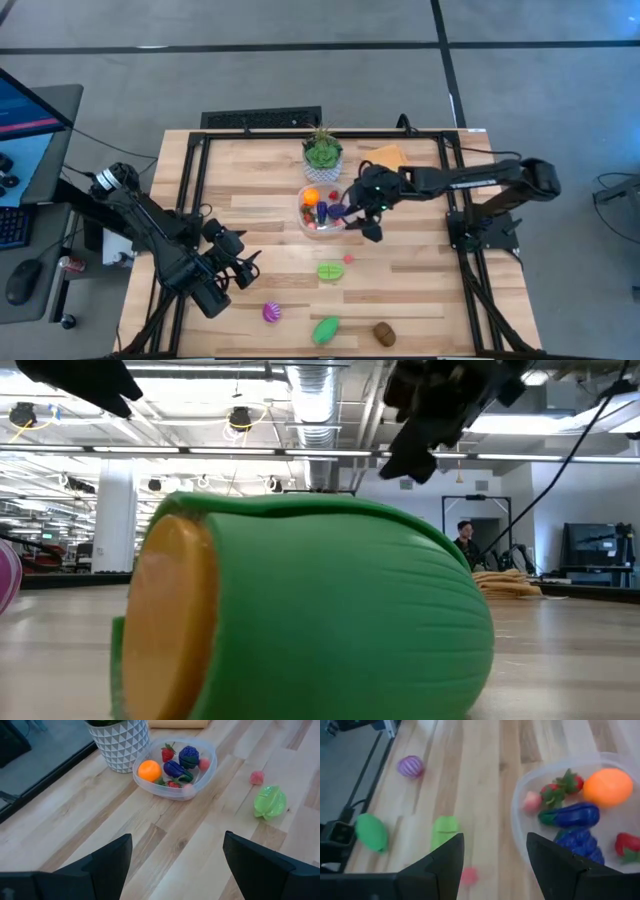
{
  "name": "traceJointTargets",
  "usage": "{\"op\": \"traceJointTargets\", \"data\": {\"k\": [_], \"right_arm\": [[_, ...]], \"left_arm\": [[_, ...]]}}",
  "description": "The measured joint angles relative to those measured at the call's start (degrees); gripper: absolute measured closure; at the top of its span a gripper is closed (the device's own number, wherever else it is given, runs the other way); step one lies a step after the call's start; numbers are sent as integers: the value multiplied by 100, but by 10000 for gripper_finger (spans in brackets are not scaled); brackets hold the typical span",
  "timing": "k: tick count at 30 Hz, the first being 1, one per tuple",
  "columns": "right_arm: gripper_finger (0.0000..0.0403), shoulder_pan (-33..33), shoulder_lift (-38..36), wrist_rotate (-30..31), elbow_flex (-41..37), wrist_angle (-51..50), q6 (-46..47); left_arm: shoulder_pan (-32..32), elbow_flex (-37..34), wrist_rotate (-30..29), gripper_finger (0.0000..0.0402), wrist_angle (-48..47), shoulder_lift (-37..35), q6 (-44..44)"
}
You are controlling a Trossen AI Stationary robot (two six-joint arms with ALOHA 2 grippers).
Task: Pick and placing Produce into tupperware
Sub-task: Put the brown kiwi into the transparent bin
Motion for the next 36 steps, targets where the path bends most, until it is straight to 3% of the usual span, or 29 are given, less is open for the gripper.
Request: {"op": "traceJointTargets", "data": {"k": [17, 29, 36], "right_arm": [[163, 1146, -1366, 479, -3, -2226, 1316], [163, 2756, -1376, 980, -4, -2368, 3069], [163, 3754, -1381, 1847, -4, -2220, 4448]], "left_arm": [[0, 0, -134, 100, 10, 0, -52], [0, 0, -142, 100, 47, 0, 4], [0, 0, -318, 100, 46, 0, 256]]}}
